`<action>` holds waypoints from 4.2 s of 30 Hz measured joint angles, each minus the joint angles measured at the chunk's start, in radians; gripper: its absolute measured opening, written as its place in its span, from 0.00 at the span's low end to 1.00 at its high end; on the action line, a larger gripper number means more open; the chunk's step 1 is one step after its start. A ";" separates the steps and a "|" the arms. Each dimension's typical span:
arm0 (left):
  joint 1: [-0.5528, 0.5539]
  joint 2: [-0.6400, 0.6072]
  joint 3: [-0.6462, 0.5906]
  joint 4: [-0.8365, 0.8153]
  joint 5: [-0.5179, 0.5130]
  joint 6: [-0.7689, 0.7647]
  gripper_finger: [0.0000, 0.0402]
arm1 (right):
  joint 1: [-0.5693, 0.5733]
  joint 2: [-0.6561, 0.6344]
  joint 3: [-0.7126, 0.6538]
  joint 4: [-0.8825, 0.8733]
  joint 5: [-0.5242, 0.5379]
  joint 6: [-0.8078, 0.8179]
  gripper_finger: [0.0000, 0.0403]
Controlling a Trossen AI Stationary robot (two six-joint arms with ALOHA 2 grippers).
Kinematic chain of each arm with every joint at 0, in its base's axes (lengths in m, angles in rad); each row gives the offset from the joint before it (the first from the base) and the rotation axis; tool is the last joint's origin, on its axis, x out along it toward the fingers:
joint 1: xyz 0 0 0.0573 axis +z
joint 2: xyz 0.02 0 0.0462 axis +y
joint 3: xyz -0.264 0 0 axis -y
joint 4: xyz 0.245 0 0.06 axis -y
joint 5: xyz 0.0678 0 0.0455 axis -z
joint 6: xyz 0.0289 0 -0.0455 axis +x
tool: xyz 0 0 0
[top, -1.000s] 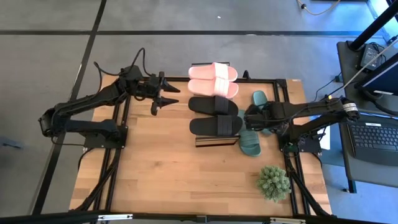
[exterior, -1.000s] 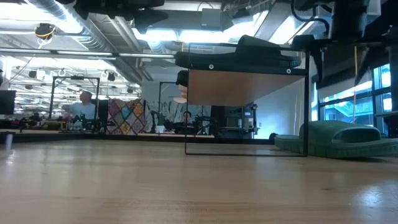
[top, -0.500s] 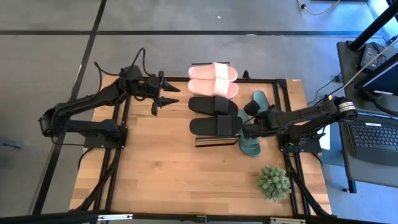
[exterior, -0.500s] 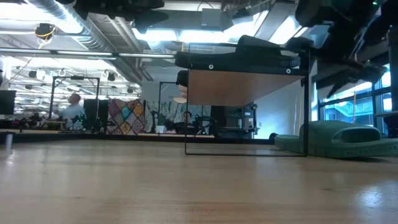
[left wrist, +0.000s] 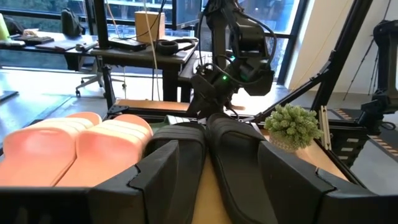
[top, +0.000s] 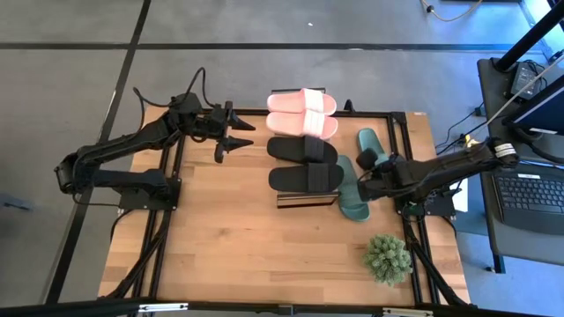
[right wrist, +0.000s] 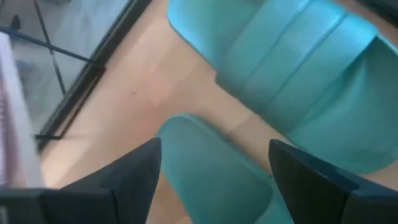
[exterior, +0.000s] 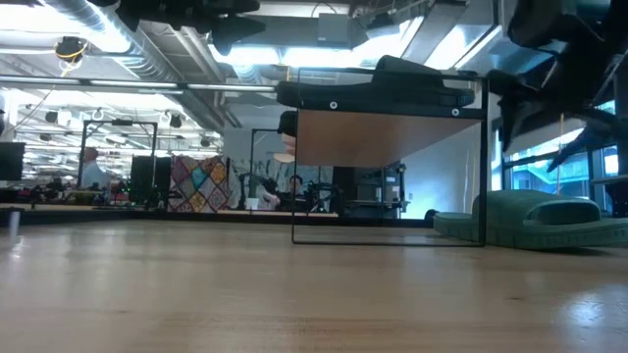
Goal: Pick and place slides into the shelf
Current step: Put the right green slide under the shelf
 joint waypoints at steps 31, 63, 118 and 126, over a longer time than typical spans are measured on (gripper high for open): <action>0.000 0.000 0.000 0.010 -0.069 -0.003 0.53 | -0.140 -0.003 -0.293 0.261 0.005 -0.009 0.73; -0.001 0.000 0.000 0.010 -0.072 0.000 0.53 | -0.207 -0.002 -0.313 0.259 0.039 -0.068 0.73; -0.001 0.000 0.000 0.000 -0.072 0.001 0.53 | -0.243 -0.019 -0.098 0.208 0.149 -0.610 0.03; -0.001 0.000 0.000 0.001 -0.072 0.006 0.53 | -0.247 -0.054 0.155 -0.061 0.127 -0.779 0.03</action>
